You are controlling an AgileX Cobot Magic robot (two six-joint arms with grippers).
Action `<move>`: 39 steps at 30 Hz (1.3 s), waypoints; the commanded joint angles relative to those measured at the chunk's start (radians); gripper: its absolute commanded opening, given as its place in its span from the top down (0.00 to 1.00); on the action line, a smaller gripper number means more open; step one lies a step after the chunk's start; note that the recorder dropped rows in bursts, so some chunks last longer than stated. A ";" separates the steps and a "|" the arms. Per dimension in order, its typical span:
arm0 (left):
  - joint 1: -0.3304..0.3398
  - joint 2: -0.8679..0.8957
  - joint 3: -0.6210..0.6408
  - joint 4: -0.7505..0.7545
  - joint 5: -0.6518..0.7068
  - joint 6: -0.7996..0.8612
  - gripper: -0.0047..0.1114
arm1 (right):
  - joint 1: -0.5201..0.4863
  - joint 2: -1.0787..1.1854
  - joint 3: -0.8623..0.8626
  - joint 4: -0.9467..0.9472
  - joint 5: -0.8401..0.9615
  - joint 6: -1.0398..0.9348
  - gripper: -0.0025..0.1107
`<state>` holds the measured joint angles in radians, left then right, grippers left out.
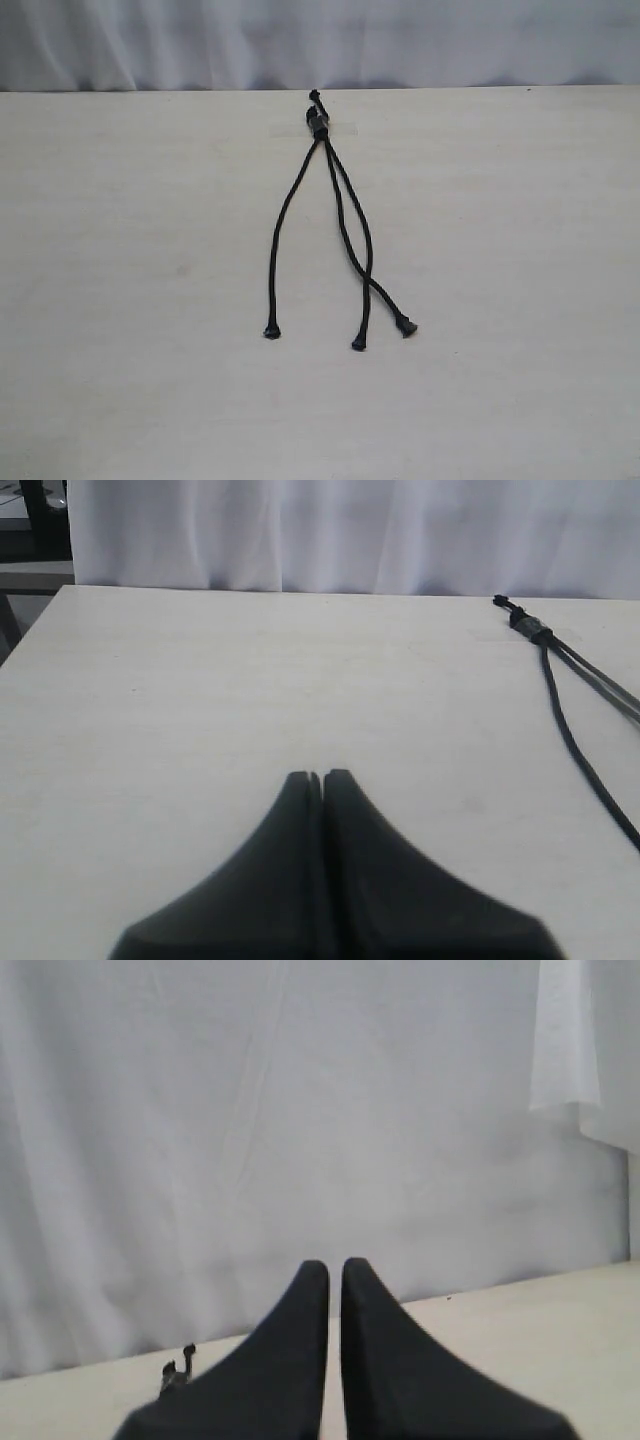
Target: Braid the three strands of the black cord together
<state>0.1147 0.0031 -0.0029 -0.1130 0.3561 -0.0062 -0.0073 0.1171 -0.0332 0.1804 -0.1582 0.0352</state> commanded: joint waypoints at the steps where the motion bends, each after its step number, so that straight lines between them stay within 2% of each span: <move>1: 0.001 -0.003 0.003 0.000 -0.012 -0.008 0.96 | -0.006 0.182 -0.149 0.010 0.158 -0.061 0.94; 6: 0.001 -0.003 0.003 0.000 -0.012 -0.008 0.96 | 0.037 0.403 -0.336 0.007 0.322 -0.069 0.94; 10: 0.001 -0.003 0.003 0.000 -0.012 -0.008 0.96 | 0.097 0.576 -0.398 0.007 0.363 -0.069 0.94; 16: 0.001 -0.003 0.003 0.060 -0.055 0.025 0.96 | 0.138 0.884 -0.487 0.018 0.582 -0.067 0.94; 19: 0.001 -0.003 0.003 -0.019 -0.211 0.025 0.96 | 0.138 0.999 -0.522 0.017 0.615 -0.067 0.94; 20: 0.001 -0.003 0.003 -0.054 -0.318 0.028 0.96 | 0.138 1.051 -0.533 0.033 0.578 -0.065 0.94; 21: 0.001 -0.003 0.003 -0.029 -0.384 0.040 0.96 | 0.138 1.072 -0.533 0.045 0.548 -0.065 0.94; 23: 0.001 -0.003 0.003 -0.006 -0.613 0.035 0.96 | 0.138 1.128 -0.533 0.109 0.525 -0.016 0.94; 26: 0.001 -0.003 0.003 -0.006 -0.746 0.035 0.96 | 0.138 1.172 -0.558 0.143 0.553 -0.052 0.94; 29: 0.001 -0.003 0.003 -0.006 -0.850 0.035 0.96 | 0.138 1.252 -0.688 0.143 0.731 -0.135 0.94; 31: 0.001 -0.003 0.003 -0.006 -0.897 0.035 0.96 | 0.138 1.342 -0.752 0.149 0.766 -0.179 0.94; 34: 0.001 -0.003 0.003 -0.006 -0.870 0.035 0.96 | 0.148 1.451 -0.812 0.243 0.805 -0.279 0.92; 37: 0.001 -0.003 0.003 -0.008 -0.775 0.015 0.96 | 0.200 1.531 -0.870 0.287 0.828 -0.337 0.81; 39: 0.001 -0.003 0.003 -0.087 -0.648 0.006 0.96 | 0.235 1.577 -0.909 0.271 0.828 -0.335 0.74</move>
<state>0.1147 0.0000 -0.0029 -0.1297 -0.4333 0.0199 0.1822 1.6377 -0.8922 0.4414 0.6585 -0.2650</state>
